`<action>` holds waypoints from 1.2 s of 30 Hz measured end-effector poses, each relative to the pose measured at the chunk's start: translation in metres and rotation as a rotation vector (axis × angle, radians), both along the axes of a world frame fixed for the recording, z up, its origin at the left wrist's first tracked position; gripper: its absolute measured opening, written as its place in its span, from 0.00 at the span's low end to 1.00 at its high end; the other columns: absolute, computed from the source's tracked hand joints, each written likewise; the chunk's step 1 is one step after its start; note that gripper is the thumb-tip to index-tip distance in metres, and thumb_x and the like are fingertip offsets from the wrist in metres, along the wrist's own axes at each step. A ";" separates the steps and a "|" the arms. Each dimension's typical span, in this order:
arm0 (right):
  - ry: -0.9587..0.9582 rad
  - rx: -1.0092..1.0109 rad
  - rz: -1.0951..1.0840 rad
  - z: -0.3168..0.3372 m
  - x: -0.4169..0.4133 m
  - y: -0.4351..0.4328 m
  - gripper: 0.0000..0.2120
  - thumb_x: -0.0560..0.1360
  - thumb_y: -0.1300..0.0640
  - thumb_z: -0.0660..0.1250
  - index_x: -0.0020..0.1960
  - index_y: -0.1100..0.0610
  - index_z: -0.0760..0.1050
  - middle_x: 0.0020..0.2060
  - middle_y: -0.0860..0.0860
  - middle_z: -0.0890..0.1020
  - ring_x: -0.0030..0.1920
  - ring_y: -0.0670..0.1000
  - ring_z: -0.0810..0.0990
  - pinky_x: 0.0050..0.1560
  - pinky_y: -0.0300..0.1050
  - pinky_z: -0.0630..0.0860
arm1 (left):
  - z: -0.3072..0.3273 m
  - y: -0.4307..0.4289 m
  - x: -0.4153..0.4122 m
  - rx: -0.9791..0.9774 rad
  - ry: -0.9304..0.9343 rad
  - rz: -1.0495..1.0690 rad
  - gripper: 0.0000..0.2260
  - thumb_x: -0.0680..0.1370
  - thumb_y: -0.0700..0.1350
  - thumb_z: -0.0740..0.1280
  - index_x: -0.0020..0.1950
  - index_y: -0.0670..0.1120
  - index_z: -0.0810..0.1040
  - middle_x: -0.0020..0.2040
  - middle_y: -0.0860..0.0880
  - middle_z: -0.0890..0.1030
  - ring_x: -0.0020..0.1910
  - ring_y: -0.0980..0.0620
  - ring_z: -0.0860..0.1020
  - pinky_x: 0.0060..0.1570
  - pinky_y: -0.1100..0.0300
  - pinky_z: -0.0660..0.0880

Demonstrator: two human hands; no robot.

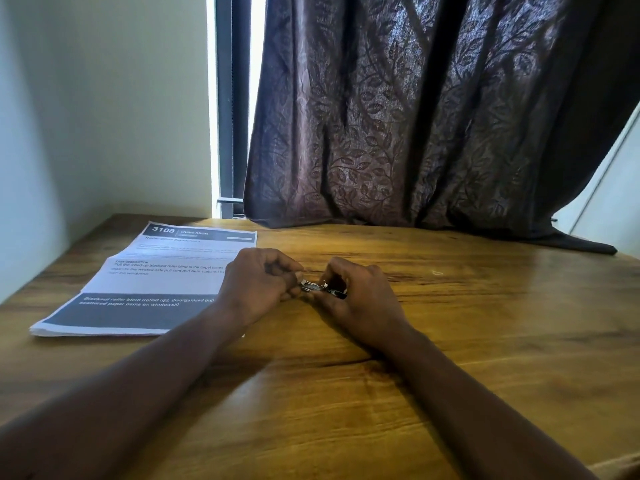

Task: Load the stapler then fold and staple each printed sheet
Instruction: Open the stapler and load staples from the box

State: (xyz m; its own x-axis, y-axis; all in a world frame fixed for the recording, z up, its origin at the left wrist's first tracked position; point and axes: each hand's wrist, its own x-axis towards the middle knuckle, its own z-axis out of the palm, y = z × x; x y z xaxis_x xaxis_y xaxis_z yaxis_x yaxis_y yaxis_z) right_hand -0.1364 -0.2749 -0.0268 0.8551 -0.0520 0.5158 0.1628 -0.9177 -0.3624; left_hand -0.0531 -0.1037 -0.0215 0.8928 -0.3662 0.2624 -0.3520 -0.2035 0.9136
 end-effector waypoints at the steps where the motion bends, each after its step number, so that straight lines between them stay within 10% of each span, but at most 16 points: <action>1: -0.002 0.003 0.002 0.000 -0.001 0.001 0.11 0.74 0.44 0.74 0.45 0.48 0.74 0.38 0.43 0.79 0.40 0.45 0.76 0.41 0.46 0.76 | 0.000 0.000 0.000 0.000 0.007 0.000 0.02 0.75 0.41 0.77 0.46 0.47 0.86 0.36 0.47 0.87 0.40 0.48 0.87 0.46 0.57 0.84; 11: 0.016 0.032 -0.042 -0.004 0.004 -0.001 0.11 0.73 0.42 0.74 0.45 0.46 0.74 0.39 0.43 0.81 0.43 0.47 0.78 0.44 0.53 0.79 | -0.004 -0.002 0.002 0.191 -0.339 0.024 0.05 0.74 0.45 0.78 0.46 0.53 0.87 0.37 0.59 0.85 0.37 0.63 0.83 0.41 0.69 0.76; 36: 0.063 0.170 -0.008 0.000 0.000 -0.001 0.14 0.68 0.41 0.77 0.43 0.48 0.78 0.41 0.44 0.82 0.46 0.45 0.79 0.48 0.55 0.79 | -0.004 -0.004 0.004 0.140 -0.245 0.039 0.05 0.72 0.44 0.79 0.43 0.54 0.87 0.34 0.58 0.86 0.35 0.62 0.84 0.43 0.61 0.80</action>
State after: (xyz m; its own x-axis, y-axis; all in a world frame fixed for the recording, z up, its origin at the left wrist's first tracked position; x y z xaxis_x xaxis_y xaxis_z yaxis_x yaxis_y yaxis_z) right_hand -0.1360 -0.2761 -0.0266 0.8846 -0.1410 0.4444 0.1277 -0.8435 -0.5217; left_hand -0.0493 -0.1076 -0.0252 0.8230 -0.3807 0.4216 -0.5485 -0.3392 0.7643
